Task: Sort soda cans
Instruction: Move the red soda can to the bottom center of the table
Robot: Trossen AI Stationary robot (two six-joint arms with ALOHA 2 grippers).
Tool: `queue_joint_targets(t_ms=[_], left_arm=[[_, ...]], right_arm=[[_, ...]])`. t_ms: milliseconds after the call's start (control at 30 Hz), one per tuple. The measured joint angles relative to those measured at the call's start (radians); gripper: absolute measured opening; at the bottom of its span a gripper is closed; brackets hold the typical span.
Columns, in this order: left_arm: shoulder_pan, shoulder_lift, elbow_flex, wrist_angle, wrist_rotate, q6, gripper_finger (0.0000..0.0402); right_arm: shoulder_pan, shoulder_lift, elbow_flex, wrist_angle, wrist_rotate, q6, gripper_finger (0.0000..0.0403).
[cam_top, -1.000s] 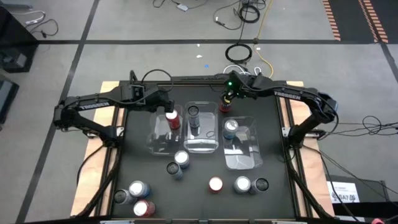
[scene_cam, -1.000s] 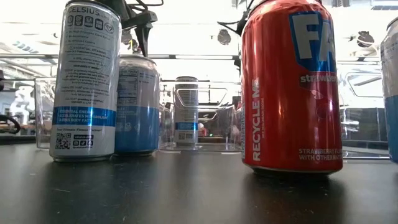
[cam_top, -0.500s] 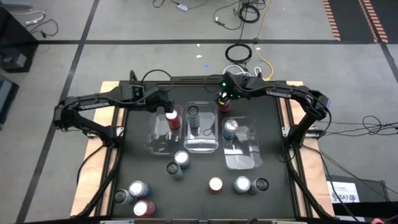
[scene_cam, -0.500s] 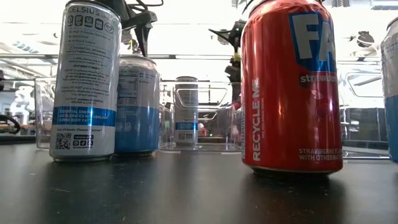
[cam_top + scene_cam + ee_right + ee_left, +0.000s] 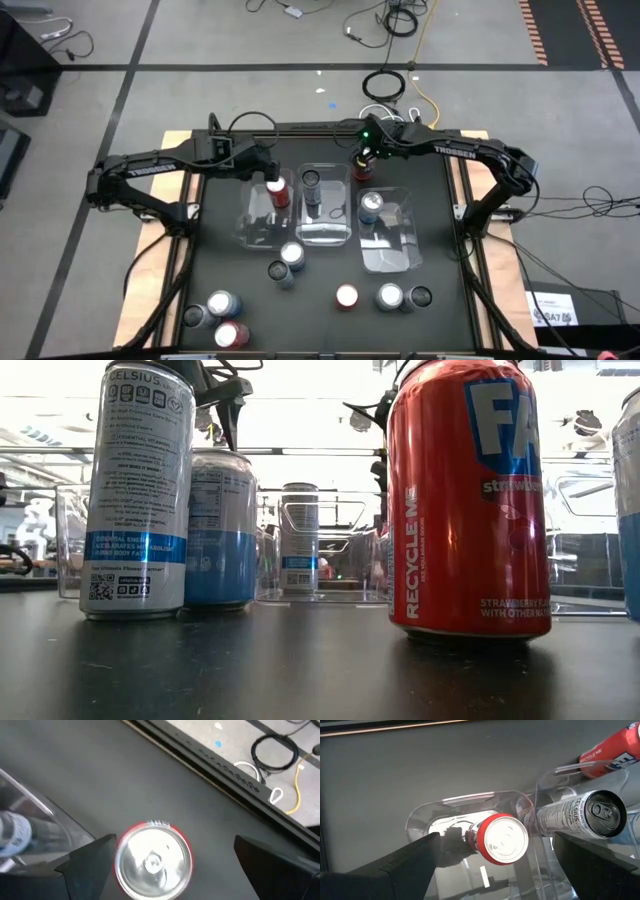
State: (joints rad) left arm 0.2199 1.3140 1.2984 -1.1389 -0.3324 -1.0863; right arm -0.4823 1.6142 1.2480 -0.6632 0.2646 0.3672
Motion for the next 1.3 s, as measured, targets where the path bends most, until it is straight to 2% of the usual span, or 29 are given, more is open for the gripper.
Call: queue_joint_targets(t_ms=[233, 400, 567, 767, 867, 1067, 1300], left_arm=[[0.000, 0.000, 0.000, 0.000, -0.002, 0.000, 0.0393], [0.000, 0.000, 0.000, 0.000, -0.006, 0.001, 0.0393], [0.000, 0.000, 0.000, 0.000, -0.006, 0.001, 0.0393], [0.000, 0.000, 0.000, 0.000, -0.006, 0.000, 0.0393], [0.000, 0.000, 0.000, 0.000, -0.006, 0.000, 0.0393], [0.000, 0.000, 0.000, -0.001, 0.008, 0.001, 0.0393], [0.000, 0.000, 0.000, -0.031, 0.044, 0.003, 0.0393]], right_arm=[[0.002, -0.001, 0.000, 0.022, -0.010, 0.000, 0.0397], [-0.008, 0.023, 0.002, 0.012, -0.089, 0.011, 0.0397], [-0.009, 0.070, 0.002, -0.056, -0.084, 0.013, 0.0397], [-0.009, 0.123, 0.003, -0.058, -0.085, -0.001, 0.0394], [-0.009, 0.147, 0.003, -0.058, -0.089, -0.006, 0.0368], [-0.009, 0.154, 0.004, -0.055, -0.088, -0.013, 0.0273], [-0.009, 0.090, 0.003, -0.083, -0.074, -0.020, 0.0272]])
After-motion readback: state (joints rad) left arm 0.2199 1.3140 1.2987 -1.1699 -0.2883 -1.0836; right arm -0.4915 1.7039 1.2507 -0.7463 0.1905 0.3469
